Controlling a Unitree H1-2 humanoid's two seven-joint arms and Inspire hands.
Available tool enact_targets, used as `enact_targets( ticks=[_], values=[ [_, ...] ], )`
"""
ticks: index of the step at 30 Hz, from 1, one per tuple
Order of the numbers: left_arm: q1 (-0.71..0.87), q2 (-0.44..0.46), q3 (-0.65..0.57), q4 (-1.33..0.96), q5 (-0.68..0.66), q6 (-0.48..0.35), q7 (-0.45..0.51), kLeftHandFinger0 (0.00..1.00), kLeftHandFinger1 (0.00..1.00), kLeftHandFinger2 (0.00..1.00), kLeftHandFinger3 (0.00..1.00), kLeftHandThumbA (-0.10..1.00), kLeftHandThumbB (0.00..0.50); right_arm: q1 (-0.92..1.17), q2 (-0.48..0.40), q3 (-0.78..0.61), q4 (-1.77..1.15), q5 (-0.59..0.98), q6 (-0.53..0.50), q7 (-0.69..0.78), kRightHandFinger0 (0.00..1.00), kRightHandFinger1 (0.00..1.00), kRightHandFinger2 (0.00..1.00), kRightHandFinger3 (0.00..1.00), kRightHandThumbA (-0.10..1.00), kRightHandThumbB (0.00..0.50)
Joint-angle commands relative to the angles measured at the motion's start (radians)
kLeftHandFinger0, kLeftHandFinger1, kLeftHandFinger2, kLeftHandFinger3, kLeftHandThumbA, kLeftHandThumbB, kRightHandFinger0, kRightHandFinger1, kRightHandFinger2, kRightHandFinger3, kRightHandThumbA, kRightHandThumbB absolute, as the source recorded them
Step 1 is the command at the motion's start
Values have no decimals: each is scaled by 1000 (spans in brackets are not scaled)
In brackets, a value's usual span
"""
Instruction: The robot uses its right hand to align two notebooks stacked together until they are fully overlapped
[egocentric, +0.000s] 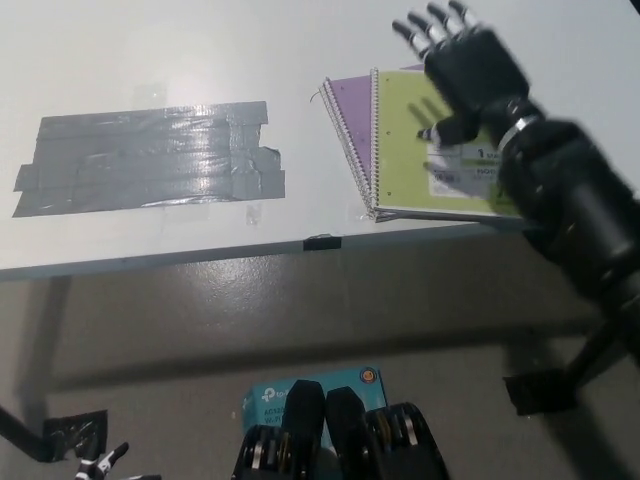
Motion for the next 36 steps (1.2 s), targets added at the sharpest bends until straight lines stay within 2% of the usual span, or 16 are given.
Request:
enact_targets(
  ticks=[1,3,6,11,13,15,16,19,20,21,23,25,27,29,30,36],
  values=[
    [23,2,2,-32,2,-25,-2,655,659,664,1000,1000,500,-10,111,-221,-68,161,411,35,1000,1000,1000,1000,1000,378],
    [23,1,4,-29,-1,-28,-4,596,633,662,1000,1000,500,-6,126,-253,-47,162,431,-3,1000,1000,1000,1000,1000,366],
    [25,3,7,-28,-1,-30,-6,594,634,663,1000,1000,500,0,128,-271,-46,154,429,-22,1000,1000,1000,1000,1000,360],
    [26,0,9,-26,-5,-34,-7,512,578,628,1000,1000,500,9,136,-320,-33,167,433,-66,1000,1000,1000,1000,1000,349],
    [28,4,3,-23,1,-35,-10,519,600,651,1000,1000,500,17,136,-327,-30,167,433,-70,1000,1000,1000,1000,1000,355],
    [31,1,5,-25,-5,-30,-10,499,577,635,1000,1000,500,31,148,-331,-28,171,443,-69,1000,1000,1000,1000,1000,382],
    [32,-1,8,-21,-14,-34,-15,470,571,637,1000,1000,500,37,154,-331,-27,177,440,-76,1000,1000,1000,1000,1000,374],
    [34,-3,7,-23,-16,-29,-15,521,605,662,1000,1000,500,47,162,-314,-32,178,459,-64,1000,1000,1000,1000,1000,371],
    [34,-4,6,-20,-13,-35,-14,509,598,655,1000,1000,500,60,171,-300,-47,175,465,-53,1000,1000,1000,1000,1000,333],
    [34,-3,4,-20,-9,-36,-13,539,611,648,1000,1000,500,66,174,-294,-52,180,462,-54,1000,1000,1000,1000,1000,312],
    [33,-1,-1,-14,-9,-48,-21,589,633,649,1000,1000,500,83,180,-271,-75,186,459,-28,1000,1000,1000,1000,1000,305],
    [31,-3,2,-12,-14,-48,-20,599,635,644,1000,1000,500,82,185,-249,-59,190,454,-33,1000,1000,1000,1000,1000,312],
    [30,-4,2,-16,-8,-44,-13,545,629,645,1000,1000,500,82,187,-233,-60,196,455,-29,1000,1000,1000,1000,1000,319],
    [27,-2,3,-17,-9,-47,-15,539,629,644,1000,1000,500,82,188,-222,-57,204,451,-39,1000,1000,1000,1000,1000,329],
    [24,-1,6,-17,-13,-39,-15,591,645,661,1000,1000,500,83,187,-212,-57,204,454,-34,1000,1000,1000,1000,1000,339],
    [26,0,4,-22,-5,-39,-11,646,651,652,1000,1000,500,87,165,-197,-41,229,465,-36,1000,1000,1000,1000,1000,356]
  ],
)
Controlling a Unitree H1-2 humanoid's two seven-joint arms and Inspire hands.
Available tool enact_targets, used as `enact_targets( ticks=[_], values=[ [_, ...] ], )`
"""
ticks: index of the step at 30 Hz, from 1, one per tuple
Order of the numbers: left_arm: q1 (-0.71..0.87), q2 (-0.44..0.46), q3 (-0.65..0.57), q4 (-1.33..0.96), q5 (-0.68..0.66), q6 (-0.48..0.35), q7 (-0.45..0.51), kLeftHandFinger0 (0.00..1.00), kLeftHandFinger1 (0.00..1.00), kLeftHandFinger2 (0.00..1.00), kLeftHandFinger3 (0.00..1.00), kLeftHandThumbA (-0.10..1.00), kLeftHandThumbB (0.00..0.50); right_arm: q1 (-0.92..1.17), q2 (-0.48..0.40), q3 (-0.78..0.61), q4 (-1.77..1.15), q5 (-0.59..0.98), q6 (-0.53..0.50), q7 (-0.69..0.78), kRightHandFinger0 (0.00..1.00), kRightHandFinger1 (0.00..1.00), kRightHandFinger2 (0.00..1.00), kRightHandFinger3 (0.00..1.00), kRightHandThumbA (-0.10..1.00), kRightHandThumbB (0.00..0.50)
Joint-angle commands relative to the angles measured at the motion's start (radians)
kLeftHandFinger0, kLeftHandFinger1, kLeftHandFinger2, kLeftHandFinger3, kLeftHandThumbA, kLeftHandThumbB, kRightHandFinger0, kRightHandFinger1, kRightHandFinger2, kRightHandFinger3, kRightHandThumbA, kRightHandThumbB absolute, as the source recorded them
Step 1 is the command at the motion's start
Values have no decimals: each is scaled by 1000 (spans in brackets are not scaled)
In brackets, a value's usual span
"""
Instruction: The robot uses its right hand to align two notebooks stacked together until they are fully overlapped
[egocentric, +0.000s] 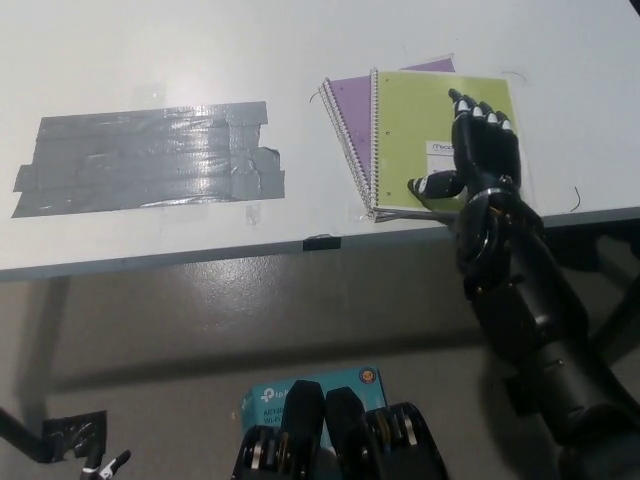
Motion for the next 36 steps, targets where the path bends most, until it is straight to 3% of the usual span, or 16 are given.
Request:
enact_targets(
  ticks=[1,2,7,17,21,29,34,36],
  values=[
    [6,9,4,-17,-4,-35,-11,643,649,646,1000,1000,500,-21,-20,17,-16,26,34,-8,1000,1000,1000,1000,1000,349],
    [6,5,7,-18,-7,-34,-7,525,613,642,1000,1000,500,-6,-31,16,-31,24,40,-2,1000,1000,1000,1000,1000,335],
    [1,8,1,-10,2,-43,-9,499,597,616,1000,1000,500,18,-53,30,-31,37,36,-6,1000,1000,1000,1000,1000,326],
    [0,8,-3,-21,4,-27,-7,605,627,623,1000,1000,500,55,-54,129,-15,38,3,12,1000,1000,1000,1000,1000,372],
    [-3,10,-3,-15,0,-45,-15,638,648,630,1000,1000,500,70,-44,161,-27,45,2,21,1000,1000,1000,1000,1000,352],
    [-2,10,2,-15,-9,-42,-16,612,654,640,1000,1000,500,123,-83,171,-13,58,2,18,1000,1000,1000,1000,1000,379],
    [1,12,2,-7,-6,-47,-16,629,657,628,1000,1000,500,157,-109,160,-16,80,15,44,1000,1000,1000,1000,1000,363],
    [-2,9,1,-5,-1,-49,-11,563,630,615,1000,1000,500,164,-119,170,-8,78,18,53,1000,1000,1000,1000,1000,368]
  ],
)
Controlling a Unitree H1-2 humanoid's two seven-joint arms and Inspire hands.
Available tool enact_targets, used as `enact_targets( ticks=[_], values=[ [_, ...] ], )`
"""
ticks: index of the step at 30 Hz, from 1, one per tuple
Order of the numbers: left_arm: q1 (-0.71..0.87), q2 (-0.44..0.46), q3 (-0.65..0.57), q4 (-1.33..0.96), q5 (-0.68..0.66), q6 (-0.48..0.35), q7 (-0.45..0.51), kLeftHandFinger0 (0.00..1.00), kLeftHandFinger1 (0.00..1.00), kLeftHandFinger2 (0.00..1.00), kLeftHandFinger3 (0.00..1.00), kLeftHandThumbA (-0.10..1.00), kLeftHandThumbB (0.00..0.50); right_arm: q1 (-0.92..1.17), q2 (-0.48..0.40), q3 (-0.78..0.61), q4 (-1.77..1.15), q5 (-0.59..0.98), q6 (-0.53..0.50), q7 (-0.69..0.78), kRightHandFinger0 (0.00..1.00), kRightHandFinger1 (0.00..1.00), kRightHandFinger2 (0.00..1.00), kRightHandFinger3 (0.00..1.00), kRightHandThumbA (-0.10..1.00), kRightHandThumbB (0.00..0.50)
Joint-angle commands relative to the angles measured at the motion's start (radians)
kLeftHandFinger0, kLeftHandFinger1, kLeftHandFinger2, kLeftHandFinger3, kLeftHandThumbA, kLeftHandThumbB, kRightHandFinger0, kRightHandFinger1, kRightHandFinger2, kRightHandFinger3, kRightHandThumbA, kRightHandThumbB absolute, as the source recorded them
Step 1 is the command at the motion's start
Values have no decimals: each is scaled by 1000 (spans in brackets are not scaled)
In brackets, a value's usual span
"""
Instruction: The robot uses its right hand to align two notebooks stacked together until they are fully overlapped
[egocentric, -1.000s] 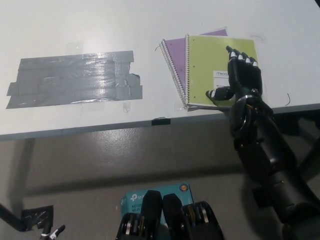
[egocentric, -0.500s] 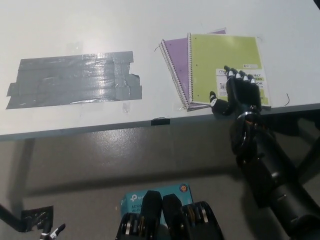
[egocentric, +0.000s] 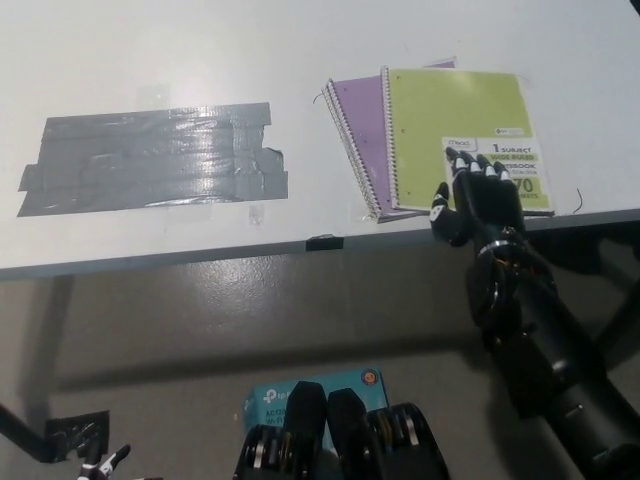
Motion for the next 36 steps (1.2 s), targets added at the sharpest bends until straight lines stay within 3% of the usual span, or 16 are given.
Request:
enact_targets(
  ticks=[1,5,9,10,15,20,26,28,30,31,36],
  values=[
    [4,9,1,-8,-3,-33,-13,581,644,624,1000,1000,500,45,-39,11,18,24,19,49,1000,1000,1000,1000,1000,370],
    [6,9,2,-12,-12,-25,-17,644,665,639,1000,1000,500,61,-41,56,37,2,-8,49,1000,1000,1000,1000,1000,389],
    [8,7,4,-8,-16,-36,-20,533,614,616,1000,1000,500,77,-47,136,-2,-19,-20,100,1000,1000,1000,1000,1000,381],
    [8,8,4,-8,-18,-38,-23,605,622,616,1000,1000,500,79,-45,145,-3,-12,-25,103,1000,1000,1000,1000,1000,386],
    [11,6,5,-11,-20,-30,-21,637,652,650,1000,1000,500,78,-47,202,-11,-23,-32,121,1000,1000,1000,1000,1000,413],
    [18,6,6,-18,-25,-20,-20,578,625,641,1000,1000,500,65,-73,253,-18,-41,-45,148,1000,1000,1000,1000,1000,420],
    [17,9,3,-12,-24,-29,-25,595,646,637,1000,1000,500,20,-131,284,-6,-58,-65,164,1000,1000,1000,1000,1000,425],
    [18,6,3,-18,-20,-25,-18,484,578,605,1000,1000,500,10,-140,283,-8,-51,-62,179,1000,1000,1000,1000,1000,430],
    [18,6,2,-21,-19,-18,-17,498,588,609,1000,1000,500,1,-146,285,-13,-50,-61,192,1000,1000,1000,1000,1000,434],
    [17,6,2,-18,-17,-20,-16,557,606,600,1000,1000,500,-5,-148,284,-13,-47,-62,197,1000,1000,1000,1000,1000,427],
    [28,13,0,-30,-20,-14,-23,548,618,601,1000,1000,500,-33,-142,291,-9,-53,-85,202,1000,1000,1000,1000,1000,427]
  ],
)
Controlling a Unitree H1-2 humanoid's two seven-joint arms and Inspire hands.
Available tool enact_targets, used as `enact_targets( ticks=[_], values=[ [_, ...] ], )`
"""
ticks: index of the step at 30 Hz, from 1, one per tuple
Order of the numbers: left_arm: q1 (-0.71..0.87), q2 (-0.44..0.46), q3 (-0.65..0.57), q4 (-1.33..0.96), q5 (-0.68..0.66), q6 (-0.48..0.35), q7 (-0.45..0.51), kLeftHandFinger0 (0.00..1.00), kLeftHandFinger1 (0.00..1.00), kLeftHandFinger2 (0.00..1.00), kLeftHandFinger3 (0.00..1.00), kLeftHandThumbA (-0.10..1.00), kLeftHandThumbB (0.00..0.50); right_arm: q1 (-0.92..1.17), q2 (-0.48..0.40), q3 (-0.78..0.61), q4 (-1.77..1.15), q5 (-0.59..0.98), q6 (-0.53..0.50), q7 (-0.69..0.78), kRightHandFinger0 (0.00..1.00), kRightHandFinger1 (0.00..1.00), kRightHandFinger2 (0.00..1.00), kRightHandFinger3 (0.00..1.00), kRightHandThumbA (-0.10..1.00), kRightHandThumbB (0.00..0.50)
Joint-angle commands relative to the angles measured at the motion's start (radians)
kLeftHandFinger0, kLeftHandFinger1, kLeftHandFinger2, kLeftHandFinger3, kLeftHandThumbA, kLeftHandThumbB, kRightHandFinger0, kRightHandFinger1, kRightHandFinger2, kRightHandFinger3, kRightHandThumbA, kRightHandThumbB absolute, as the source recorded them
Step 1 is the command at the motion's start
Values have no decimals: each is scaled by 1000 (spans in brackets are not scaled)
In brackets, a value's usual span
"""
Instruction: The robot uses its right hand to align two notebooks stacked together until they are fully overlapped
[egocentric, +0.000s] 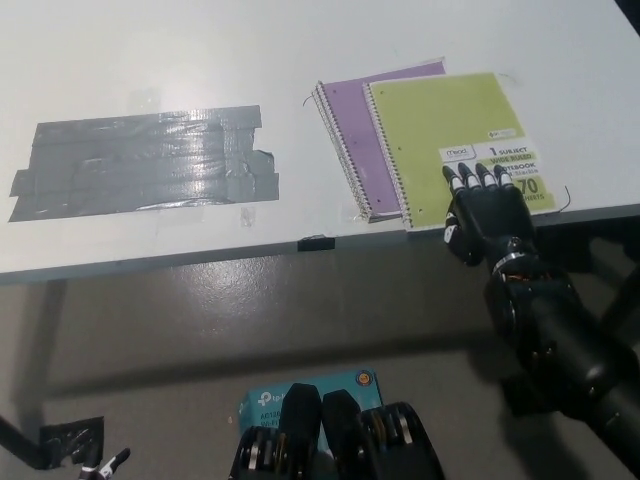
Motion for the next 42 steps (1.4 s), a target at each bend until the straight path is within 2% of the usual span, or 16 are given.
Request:
enact_targets(
  ticks=[1,4,9,11,13,15,16,19,26,32,35,39,41,42],
  values=[
    [13,16,-4,-31,-7,-19,-23,542,615,607,1000,1000,500,-29,-9,24,36,8,-48,115,1000,1000,1000,1000,1000,427],
    [9,11,-3,-33,-8,-14,-18,490,584,613,1000,1000,500,-51,-6,41,44,-5,-65,112,1000,1000,1000,1000,1000,425],
    [9,12,-7,-37,-1,-14,-14,530,588,602,1000,1000,500,-97,30,41,24,12,-49,155,1000,1000,1000,1000,1000,439],
    [2,7,-2,-35,-15,-2,-15,482,574,583,1000,1000,500,-123,52,51,32,0,-40,170,1000,1000,1000,1000,1000,438],
    [-1,11,-5,-32,-9,-6,-16,487,577,609,1000,1000,500,-126,56,54,32,-9,-36,167,1000,1000,1000,1000,1000,426],
    [-1,12,-6,-28,-8,-18,-20,453,561,594,1000,1000,500,-131,63,61,42,-15,-36,170,1000,1000,1000,1000,1000,426],
    [2,11,-6,-38,-11,-13,-20,476,563,586,1000,1000,500,-125,60,63,39,-14,-44,171,1000,1000,1000,1000,1000,438],
    [1,12,-7,-47,-7,-13,-17,451,536,558,1000,1000,500,-120,57,59,37,-10,-36,180,1000,1000,1000,1000,1000,429],
    [-1,9,-3,-47,-20,-7,-20,500,546,531,1000,1000,500,-111,49,58,25,-9,-27,204,1000,1000,1000,1000,1000,420],
    [-1,8,-8,-41,-11,-17,-19,462,532,526,1000,1000,500,-114,45,73,25,-30,-27,208,1000,1000,1000,1000,1000,423],
    [-2,12,-15,-46,-5,-9,-19,529,559,546,1000,1000,500,-114,37,74,21,-39,-28,208,1000,1000,1000,1000,1000,430],
    [0,11,-16,-43,-12,-14,-23,465,531,515,1000,1000,500,-118,26,93,26,-62,-53,195,1000,1000,1000,1000,1000,434],
    [-2,13,-21,-39,-6,-21,-25,460,521,511,1000,1000,500,-124,24,99,31,-66,-60,195,1000,1000,1000,1000,1000,434],
    [-3,15,-22,-40,-5,-19,-25,488,530,508,1000,1000,500,-126,23,102,33,-68,-66,191,1000,1000,1000,1000,1000,429]
  ],
)
